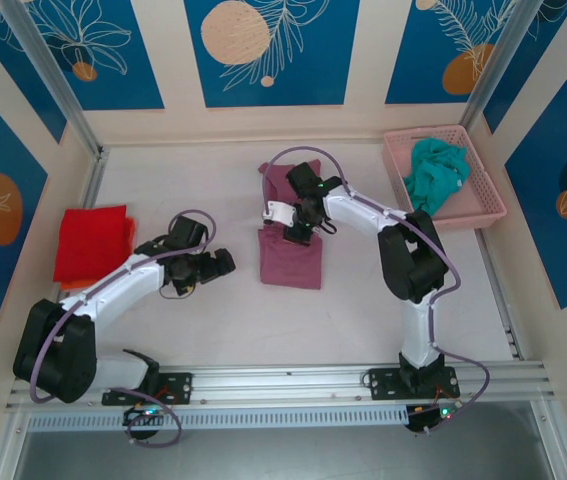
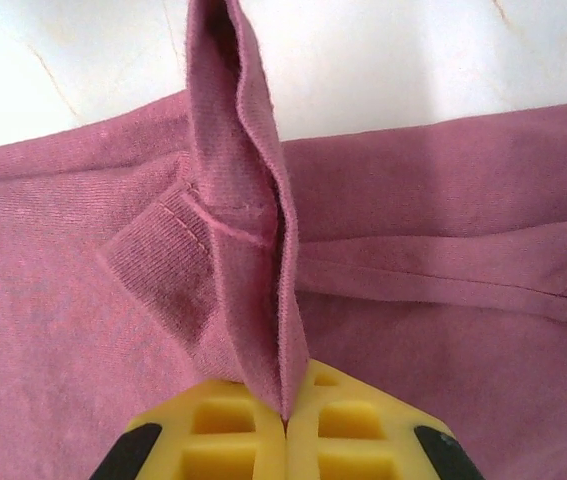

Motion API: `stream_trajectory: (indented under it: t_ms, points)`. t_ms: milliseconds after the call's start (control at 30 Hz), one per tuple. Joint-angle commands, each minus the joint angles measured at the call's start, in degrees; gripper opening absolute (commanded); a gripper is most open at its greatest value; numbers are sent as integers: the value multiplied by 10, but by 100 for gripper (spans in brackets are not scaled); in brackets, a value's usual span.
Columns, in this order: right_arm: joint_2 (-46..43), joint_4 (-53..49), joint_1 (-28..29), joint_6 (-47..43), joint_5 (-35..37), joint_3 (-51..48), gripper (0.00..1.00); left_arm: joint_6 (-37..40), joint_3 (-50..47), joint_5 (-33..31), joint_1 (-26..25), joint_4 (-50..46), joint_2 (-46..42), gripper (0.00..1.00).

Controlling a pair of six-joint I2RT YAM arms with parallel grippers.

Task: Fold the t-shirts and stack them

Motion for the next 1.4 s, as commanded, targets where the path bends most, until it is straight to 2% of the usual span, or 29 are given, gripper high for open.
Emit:
stream_trajectory:
  t_ms: [0, 367, 467, 567, 633, 700, 767, 867, 933, 1100, 1167, 1200, 1267, 1300, 1367]
  points:
    - [24, -6, -9, -11, 2, 21, 0, 11, 8, 11, 8, 1, -4, 100]
    - [50, 5, -15, -3, 6, 27, 0, 10, 8, 15, 8, 6, 1, 100]
    - [49, 16, -15, 1, 11, 26, 6, 11, 8, 15, 8, 5, -1, 100]
    - [39, 37, -16, 4, 21, 17, 24, 10, 8, 14, 8, 5, -2, 100]
    - [18, 66, -18, 11, 28, 0, 47, 10, 9, 17, 8, 7, -2, 100]
    - [-6, 96, -21, 22, 34, -22, 61, 10, 8, 26, 7, 14, 0, 100]
    - [-35, 131, -28, 46, 36, -49, 68, 12, 10, 41, 5, 26, 4, 100]
    - [-86, 198, -39, 112, 36, -102, 70, 21, 26, 39, -10, 40, 15, 100]
    - [-125, 247, -46, 187, 43, -143, 71, 27, 45, 35, -27, 54, 29, 100]
    - [-193, 266, -81, 475, 43, -227, 68, 28, 131, 46, -75, 89, 110, 100]
    - [-212, 265, -100, 572, 22, -266, 67, 30, 179, 46, -96, 87, 160, 96]
    - [-220, 264, -112, 624, 9, -286, 66, 31, 209, 44, -107, 80, 189, 93]
    - [-227, 261, -138, 709, -28, -319, 64, 37, 269, 45, -126, 61, 248, 80]
    - [-227, 268, -147, 731, -49, -333, 63, 39, 297, 46, -132, 54, 273, 74]
    - [-231, 290, -152, 754, -72, -359, 60, 43, 351, 53, -142, 37, 328, 56]
